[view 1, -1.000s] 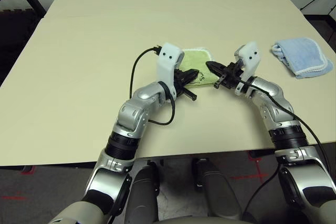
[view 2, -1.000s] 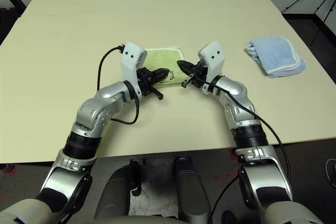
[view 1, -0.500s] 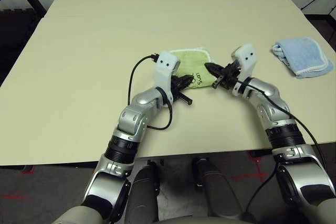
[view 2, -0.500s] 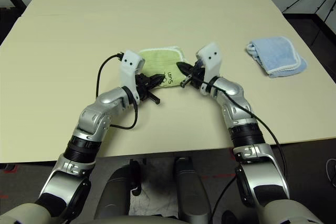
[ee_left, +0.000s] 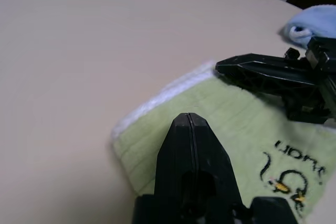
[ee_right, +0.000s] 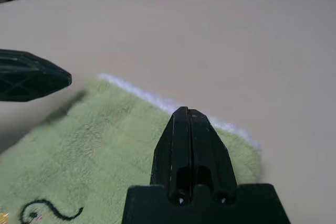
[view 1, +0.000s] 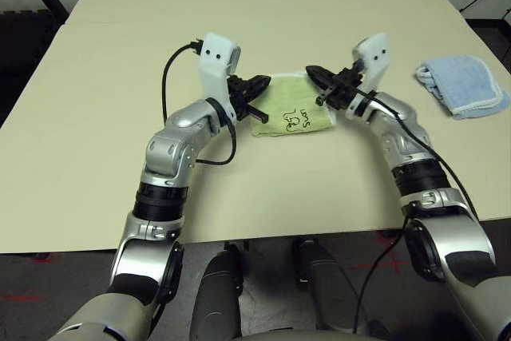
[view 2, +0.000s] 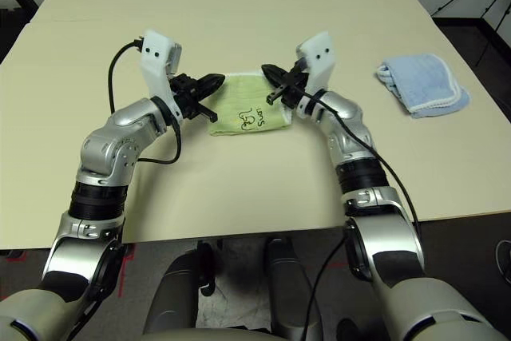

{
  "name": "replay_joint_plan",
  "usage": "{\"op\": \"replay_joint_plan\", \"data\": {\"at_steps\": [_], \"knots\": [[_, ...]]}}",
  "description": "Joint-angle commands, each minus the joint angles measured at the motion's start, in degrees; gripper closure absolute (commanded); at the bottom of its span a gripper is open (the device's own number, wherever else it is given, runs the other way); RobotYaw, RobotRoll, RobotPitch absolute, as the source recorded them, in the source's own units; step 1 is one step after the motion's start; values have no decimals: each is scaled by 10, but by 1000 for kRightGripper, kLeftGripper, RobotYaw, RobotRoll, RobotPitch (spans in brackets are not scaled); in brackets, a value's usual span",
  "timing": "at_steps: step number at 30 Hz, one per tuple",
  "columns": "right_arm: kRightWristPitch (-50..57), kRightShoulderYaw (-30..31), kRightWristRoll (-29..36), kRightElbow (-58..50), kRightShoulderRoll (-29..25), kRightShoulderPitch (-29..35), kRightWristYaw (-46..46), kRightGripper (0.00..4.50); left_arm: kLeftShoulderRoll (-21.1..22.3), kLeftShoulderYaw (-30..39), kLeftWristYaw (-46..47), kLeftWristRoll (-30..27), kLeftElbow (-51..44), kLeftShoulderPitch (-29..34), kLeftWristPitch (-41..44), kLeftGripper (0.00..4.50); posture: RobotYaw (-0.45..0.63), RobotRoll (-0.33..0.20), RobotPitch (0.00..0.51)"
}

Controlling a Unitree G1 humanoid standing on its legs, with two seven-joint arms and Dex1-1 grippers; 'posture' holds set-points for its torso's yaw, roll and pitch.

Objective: Fold the towel and set it aside.

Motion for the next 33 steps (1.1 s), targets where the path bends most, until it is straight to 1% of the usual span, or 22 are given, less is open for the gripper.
{"op": "replay_joint_plan", "data": {"at_steps": [1, 5, 11, 16, 19, 20, 22, 25, 26, 28, 30, 31, 32, 33], "knots": [[-22, 4, -19, 51, 4, -10, -18, 4480, -9, -13, -3, 27, 73, 22, -49, 4495, -151, 0, 219], [-35, 8, -33, 85, 2, -11, -27, 4480, -9, -15, -5, 50, 132, 34, -93, 4495, -158, 0, 212], [-46, 9, -42, 108, -2, 1, -26, 4480, -12, -9, -6, 55, 168, 38, -120, 4495, -160, 0, 207], [-58, 0, -34, 106, 4, 1, -27, 4480, -11, -3, -1, 55, 167, 35, -128, 4495, -163, 0, 208], [-69, -10, -19, 90, 5, -4, -14, 4480, -2, 12, -1, 41, 129, 28, -113, 4495, -163, 0, 207], [-74, -12, -13, 82, 3, -5, -9, 4008, 2, 19, -1, 35, 110, 28, -105, 4500, -156, 0, 202], [-99, -16, -2, 61, -3, -1, 14, 3427, 12, 37, -3, 15, 59, 32, -77, 4500, -145, 0, 197], [-119, -28, 20, 20, -15, 20, 48, 2310, 38, 58, -2, -5, -33, 59, -30, 3855, -134, 0, 194], [-122, -30, 24, 7, -19, 28, 57, 1959, 46, 62, 0, -9, -60, 70, -16, 3548, -134, 0, 194], [-118, -31, 33, -19, -28, 46, 70, 1196, 56, 73, 7, -18, -110, 93, 11, 2795, -127, 0, 193], [-107, -39, 50, -57, -38, 72, 80, 346, 67, 87, 22, -23, -169, 128, 41, 1939, -114, 0, 189], [-104, -43, 56, -73, -41, 82, 82, 29, 73, 88, 28, -20, -191, 142, 52, 1602, -109, 0, 188], [-99, -46, 62, -88, -43, 92, 84, 0, 78, 88, 32, -17, -208, 156, 60, 1132, -109, 0, 188], [-97, -53, 70, -104, -45, 108, 82, 0, 77, 96, 49, -11, -227, 175, 63, 783, -107, 0, 183]]}}
